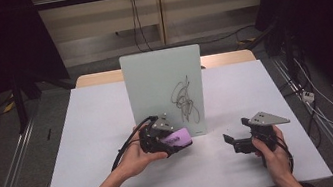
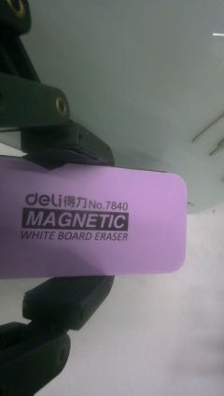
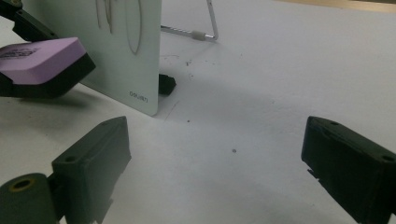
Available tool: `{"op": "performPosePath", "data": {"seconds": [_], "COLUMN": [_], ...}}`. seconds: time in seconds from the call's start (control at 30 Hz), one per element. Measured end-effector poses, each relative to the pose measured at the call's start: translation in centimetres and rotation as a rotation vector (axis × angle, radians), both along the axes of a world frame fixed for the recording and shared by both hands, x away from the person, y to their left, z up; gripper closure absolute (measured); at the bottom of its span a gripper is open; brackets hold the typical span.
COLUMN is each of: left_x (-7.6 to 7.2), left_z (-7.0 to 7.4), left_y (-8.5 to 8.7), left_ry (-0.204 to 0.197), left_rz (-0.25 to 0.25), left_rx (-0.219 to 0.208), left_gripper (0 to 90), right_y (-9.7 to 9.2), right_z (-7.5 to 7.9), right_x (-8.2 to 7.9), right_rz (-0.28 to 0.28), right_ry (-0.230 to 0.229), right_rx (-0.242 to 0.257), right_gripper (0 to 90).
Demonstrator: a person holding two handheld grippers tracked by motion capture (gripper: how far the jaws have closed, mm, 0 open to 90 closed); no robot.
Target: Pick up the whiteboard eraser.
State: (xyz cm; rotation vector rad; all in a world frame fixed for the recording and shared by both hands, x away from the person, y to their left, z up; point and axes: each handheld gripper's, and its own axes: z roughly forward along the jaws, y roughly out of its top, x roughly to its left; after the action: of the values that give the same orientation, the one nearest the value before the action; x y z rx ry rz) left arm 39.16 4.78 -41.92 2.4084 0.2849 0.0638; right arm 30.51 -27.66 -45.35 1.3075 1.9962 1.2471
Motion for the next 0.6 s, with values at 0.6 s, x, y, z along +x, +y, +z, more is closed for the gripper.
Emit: {"op": "performPosePath", "data": {"seconds": [0.6], "left_x": [-0.7], "left_z": [2.0], "left_y": [1.2], "left_ry": [-0.054], "left_rz": [0.043], "left_rx": [-0.102], "left_gripper": [40.2], "right_y": [-0.3], "right_z": [0.1], "right_x": [-0.2], "right_rz": [0.003], "right_ry": [-0.008], "right_rx": [0.004], "right_gripper": [8.0]}}
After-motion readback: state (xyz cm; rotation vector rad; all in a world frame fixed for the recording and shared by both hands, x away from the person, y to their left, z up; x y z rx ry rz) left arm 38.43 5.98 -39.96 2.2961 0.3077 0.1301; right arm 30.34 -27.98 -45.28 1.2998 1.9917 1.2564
